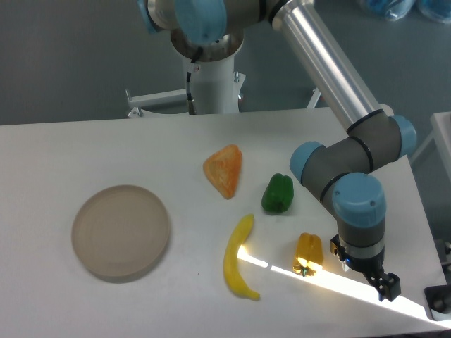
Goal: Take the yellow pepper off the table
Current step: 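Move the gripper over the yellow pepper and open its fingers, then lower the open gripper down around the yellow pepper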
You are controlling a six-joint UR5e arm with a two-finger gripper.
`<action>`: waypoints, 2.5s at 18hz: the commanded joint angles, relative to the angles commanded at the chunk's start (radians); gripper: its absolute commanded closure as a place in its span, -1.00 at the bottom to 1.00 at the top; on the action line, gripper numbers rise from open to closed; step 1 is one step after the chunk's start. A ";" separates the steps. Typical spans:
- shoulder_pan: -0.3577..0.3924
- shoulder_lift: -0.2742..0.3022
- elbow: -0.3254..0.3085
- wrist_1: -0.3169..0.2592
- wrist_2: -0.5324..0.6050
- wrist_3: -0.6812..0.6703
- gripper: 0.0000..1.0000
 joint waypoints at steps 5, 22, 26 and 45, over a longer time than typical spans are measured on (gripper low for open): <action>0.000 0.008 -0.002 0.000 0.000 0.000 -1.00; 0.041 0.331 -0.317 -0.098 -0.073 -0.121 -1.00; 0.069 0.370 -0.368 -0.098 -0.199 -0.274 -1.00; 0.067 0.272 -0.414 0.041 -0.299 -0.600 -1.00</action>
